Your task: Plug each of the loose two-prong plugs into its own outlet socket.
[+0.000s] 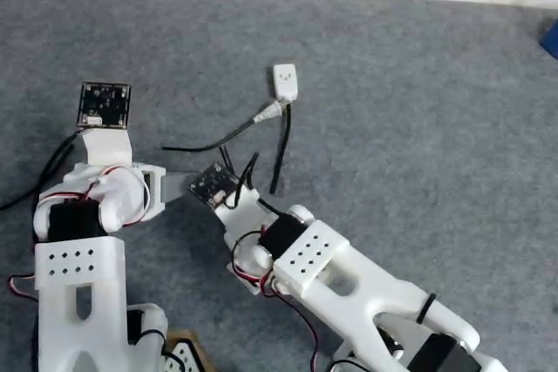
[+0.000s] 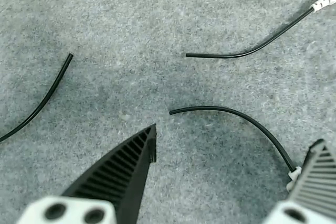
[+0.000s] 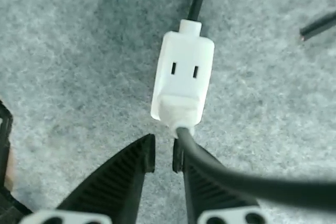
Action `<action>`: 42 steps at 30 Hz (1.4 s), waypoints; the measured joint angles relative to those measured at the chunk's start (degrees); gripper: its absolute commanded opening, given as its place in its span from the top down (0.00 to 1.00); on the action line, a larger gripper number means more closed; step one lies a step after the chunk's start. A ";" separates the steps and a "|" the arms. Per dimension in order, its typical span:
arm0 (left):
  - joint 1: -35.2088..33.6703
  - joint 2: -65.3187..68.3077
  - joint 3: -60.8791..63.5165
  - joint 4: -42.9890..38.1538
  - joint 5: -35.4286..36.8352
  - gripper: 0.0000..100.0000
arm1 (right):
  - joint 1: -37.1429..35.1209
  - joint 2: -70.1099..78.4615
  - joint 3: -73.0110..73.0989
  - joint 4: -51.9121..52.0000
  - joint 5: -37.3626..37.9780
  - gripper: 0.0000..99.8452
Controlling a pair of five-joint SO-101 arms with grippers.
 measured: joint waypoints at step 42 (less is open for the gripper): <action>3.34 0.00 4.22 -4.04 0.00 0.58 | -0.53 -12.40 6.51 -6.42 0.88 0.87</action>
